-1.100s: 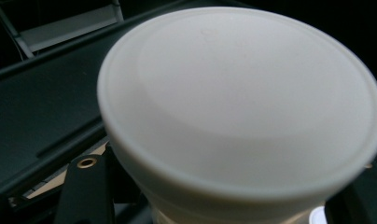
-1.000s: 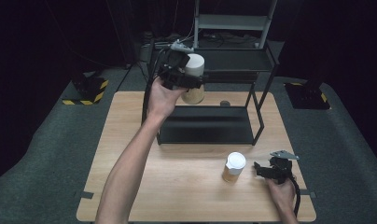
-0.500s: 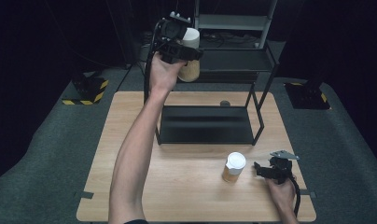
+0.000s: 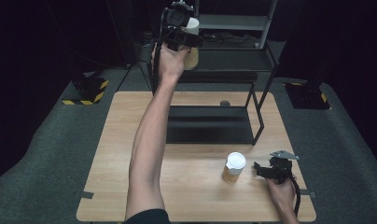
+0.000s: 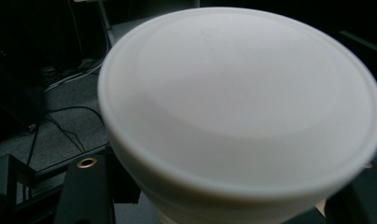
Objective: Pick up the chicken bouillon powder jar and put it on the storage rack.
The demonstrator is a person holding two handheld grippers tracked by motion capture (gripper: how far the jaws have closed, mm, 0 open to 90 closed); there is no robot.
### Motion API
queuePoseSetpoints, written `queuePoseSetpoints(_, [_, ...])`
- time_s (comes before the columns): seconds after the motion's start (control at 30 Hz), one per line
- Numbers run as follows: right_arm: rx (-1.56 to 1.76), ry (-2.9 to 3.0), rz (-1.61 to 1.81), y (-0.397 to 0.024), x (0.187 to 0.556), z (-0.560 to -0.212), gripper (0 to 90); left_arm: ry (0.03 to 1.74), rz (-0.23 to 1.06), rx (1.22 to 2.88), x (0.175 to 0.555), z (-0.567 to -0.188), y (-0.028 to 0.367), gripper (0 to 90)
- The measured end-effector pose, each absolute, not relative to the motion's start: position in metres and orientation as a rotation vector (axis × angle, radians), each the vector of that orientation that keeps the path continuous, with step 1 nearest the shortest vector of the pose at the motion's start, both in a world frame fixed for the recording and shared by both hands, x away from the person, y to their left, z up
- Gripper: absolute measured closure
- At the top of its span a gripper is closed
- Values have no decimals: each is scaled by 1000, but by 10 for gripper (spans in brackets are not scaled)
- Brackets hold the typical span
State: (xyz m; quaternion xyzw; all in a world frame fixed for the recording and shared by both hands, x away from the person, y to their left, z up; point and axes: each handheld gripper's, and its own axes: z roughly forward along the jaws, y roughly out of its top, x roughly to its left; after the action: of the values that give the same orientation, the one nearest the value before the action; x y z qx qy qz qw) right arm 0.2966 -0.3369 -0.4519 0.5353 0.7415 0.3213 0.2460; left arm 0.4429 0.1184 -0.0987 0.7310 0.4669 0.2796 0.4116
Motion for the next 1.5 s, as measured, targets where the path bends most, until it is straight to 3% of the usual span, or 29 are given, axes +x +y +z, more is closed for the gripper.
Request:
queuePoseSetpoints(0.83, [1461,2022,878,-337,296,-452,80,1144,668,1811,452,-115,134,338])
queuePoseSetpoints(1.1, [1462,2022,878,-337,297,-452,80,1141,655,1779,445,-120,142,158])
queuePoseSetpoints(1.5, [1462,2022,878,-337,297,-452,80,1106,696,1781,420,-120,151,87])
